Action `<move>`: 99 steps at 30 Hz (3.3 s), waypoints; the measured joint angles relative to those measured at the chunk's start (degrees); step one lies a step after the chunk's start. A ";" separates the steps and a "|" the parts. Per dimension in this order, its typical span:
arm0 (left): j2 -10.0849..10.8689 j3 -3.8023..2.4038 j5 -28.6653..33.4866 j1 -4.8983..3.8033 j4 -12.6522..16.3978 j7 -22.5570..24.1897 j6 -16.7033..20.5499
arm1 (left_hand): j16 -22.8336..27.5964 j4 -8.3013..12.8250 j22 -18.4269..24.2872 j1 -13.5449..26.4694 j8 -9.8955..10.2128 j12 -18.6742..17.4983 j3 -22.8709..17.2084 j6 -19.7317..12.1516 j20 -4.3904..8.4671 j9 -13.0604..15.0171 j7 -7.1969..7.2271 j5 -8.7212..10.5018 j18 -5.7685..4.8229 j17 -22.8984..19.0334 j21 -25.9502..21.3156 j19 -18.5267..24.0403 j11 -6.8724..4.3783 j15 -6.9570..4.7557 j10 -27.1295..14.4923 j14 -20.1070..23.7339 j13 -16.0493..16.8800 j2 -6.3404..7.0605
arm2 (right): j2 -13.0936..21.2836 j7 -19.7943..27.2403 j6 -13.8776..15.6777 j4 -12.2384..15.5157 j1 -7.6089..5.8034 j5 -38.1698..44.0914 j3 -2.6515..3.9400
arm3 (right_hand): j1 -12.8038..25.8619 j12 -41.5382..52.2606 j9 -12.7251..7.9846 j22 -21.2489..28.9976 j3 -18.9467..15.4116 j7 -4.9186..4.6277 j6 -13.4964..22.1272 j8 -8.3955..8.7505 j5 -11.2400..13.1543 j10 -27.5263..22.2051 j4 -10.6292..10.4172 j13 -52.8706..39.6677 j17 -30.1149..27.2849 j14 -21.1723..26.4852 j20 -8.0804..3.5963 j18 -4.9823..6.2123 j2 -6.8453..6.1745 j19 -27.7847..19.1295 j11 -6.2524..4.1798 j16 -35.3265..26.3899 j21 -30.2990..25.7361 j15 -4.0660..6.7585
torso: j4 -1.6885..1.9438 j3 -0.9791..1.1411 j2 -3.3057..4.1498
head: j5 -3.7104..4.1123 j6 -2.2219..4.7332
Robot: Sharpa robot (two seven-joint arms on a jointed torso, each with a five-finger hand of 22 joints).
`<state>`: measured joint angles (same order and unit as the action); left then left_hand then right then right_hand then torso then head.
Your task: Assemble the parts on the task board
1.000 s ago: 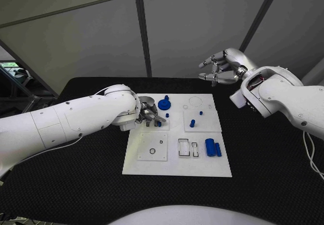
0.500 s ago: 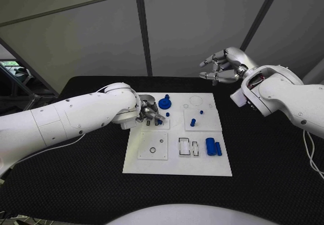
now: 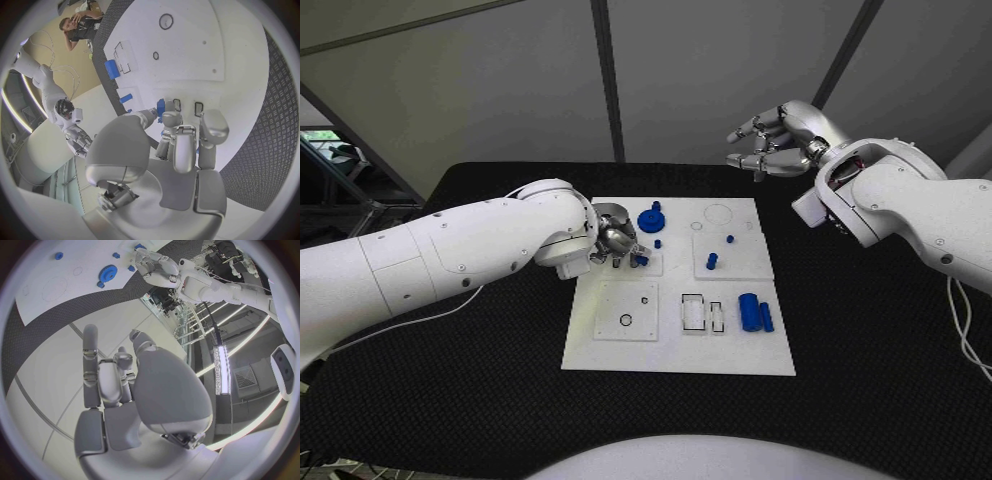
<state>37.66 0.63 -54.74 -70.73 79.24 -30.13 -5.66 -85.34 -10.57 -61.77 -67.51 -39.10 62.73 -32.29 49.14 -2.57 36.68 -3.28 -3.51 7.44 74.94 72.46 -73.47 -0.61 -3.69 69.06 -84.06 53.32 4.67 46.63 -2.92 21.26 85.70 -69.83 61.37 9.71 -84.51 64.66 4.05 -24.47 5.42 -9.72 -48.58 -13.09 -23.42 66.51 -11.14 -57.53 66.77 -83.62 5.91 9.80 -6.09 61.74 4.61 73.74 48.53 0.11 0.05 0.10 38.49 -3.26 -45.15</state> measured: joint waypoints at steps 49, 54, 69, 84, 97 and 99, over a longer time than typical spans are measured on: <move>1.77 0.90 -11.60 2.59 5.22 -0.47 11.77 | -0.01 1.02 -2.65 1.79 -0.67 2.24 -2.27 -0.40 0.00 1.45 -0.02 0.51 -0.03 0.00 1.00 -0.85 -0.19 0.01 1.61 0.00 2.69 0.60 | 0.90 -0.73 -0.44 0.69 0.12 3.13 -0.12 | 0.22 -0.34 0.01 0.13 0.16 0.00 0.00 -0.21 0.00 -0.40 -0.16 0.15 -0.51 0.20 0.00 0.00 -0.22 0.00 0.00 -0.53 -0.22 -0.21 | 1.25 0.15 -0.12 | 0.53 -1.10; 1.55 0.92 -12.55 2.71 4.97 -0.51 10.82 | -0.01 1.40 -2.64 1.80 -0.67 2.24 -2.66 -0.31 0.00 1.44 -0.10 0.52 -0.03 0.00 1.00 -0.85 -0.18 0.01 1.61 0.00 2.69 0.60 | 0.88 -0.74 -0.45 0.67 0.12 3.25 -0.13 | 0.22 -0.34 0.01 0.13 0.16 0.00 0.00 -0.21 0.00 -0.40 -0.16 0.15 -0.52 0.20 0.00 0.00 -0.22 0.00 0.00 -0.53 -0.22 -0.21 | 1.25 0.16 -0.12 | 0.50 -1.24; 1.53 0.93 -15.17 2.76 4.77 -0.57 8.85 | -0.01 1.42 -2.79 1.95 -0.62 2.24 -2.68 -0.30 0.00 1.52 -0.11 0.55 -0.02 0.00 1.00 -0.84 -0.36 0.01 1.85 0.00 2.75 0.75 | 0.72 -1.01 -0.46 0.57 0.13 3.72 -0.13 | 0.22 -0.34 0.01 0.17 0.33 0.00 0.00 -0.21 0.00 -0.40 -0.33 0.15 -0.52 0.20 0.00 0.00 -0.22 0.00 0.00 -0.53 -0.22 -0.21 | 1.31 0.18 -0.14 | 0.48 -1.51; 1.52 0.87 -16.25 2.69 4.76 -0.57 7.68 | -0.01 1.73 -2.96 2.54 -0.85 2.24 -2.99 -0.29 0.00 1.59 -0.11 0.27 -0.01 0.00 1.00 -1.26 -0.36 0.01 1.85 0.00 2.74 1.18 | 0.68 -1.08 -0.49 0.54 0.15 3.84 -0.13 | 0.22 -0.34 0.01 0.16 0.33 0.00 0.00 -0.21 -0.21 -0.40 -0.33 0.15 -0.53 0.20 0.00 0.00 -0.22 0.00 0.00 -0.53 -0.22 -0.21 | 1.31 0.18 -0.14 | 0.37 -1.73; 1.40 0.80 -16.49 2.60 4.50 -0.57 6.72 | -0.01 4.52 -3.45 5.80 -0.85 2.62 -5.78 0.05 0.00 1.96 0.22 0.27 0.00 -0.01 1.23 -1.26 -0.34 0.01 1.84 0.00 2.79 2.35 | 0.55 -1.09 -0.52 0.49 0.16 3.87 -0.13 | 0.22 -0.34 0.01 0.22 0.49 0.09 0.09 -0.45 -0.53 -0.40 -0.49 0.15 -0.59 0.20 0.00 0.00 -0.22 0.00 0.00 -0.75 -0.32 -0.21 | 1.25 0.18 -0.12 | 0.52 -1.98; 1.36 0.79 -16.52 2.58 4.45 -0.57 6.64 | -0.01 5.20 -3.57 6.79 -0.85 2.62 -6.47 0.33 0.00 1.96 0.32 0.27 -0.01 0.00 1.23 -1.26 -0.28 0.01 1.90 0.00 2.75 2.71 | 0.54 -1.09 -0.53 0.49 0.16 3.88 -0.13 | 0.22 -0.34 0.01 0.22 0.49 0.20 0.19 -0.45 -0.84 -0.40 -0.49 0.15 -0.59 0.20 0.00 0.00 -0.22 0.00 0.00 -0.74 -0.45 -0.21 | 1.25 0.18 -0.11 | 0.53 -2.02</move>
<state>39.02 1.42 -71.26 -68.15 83.68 -30.70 0.99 -85.34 -5.37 -65.34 -60.72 -39.96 65.34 -38.76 49.46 -2.57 38.65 -2.95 -3.24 7.43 74.93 73.69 -74.73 -0.89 -3.68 70.95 -84.07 56.06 7.38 47.17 -4.01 20.73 86.19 -69.68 65.24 9.58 -84.29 64.33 4.06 -24.25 5.91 -9.53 -48.38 -13.54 -24.26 66.11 -11.63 -57.38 66.19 -83.42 5.91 9.80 -6.31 61.74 4.61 73.00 48.08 -0.09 1.30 0.27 38.38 -2.72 -47.18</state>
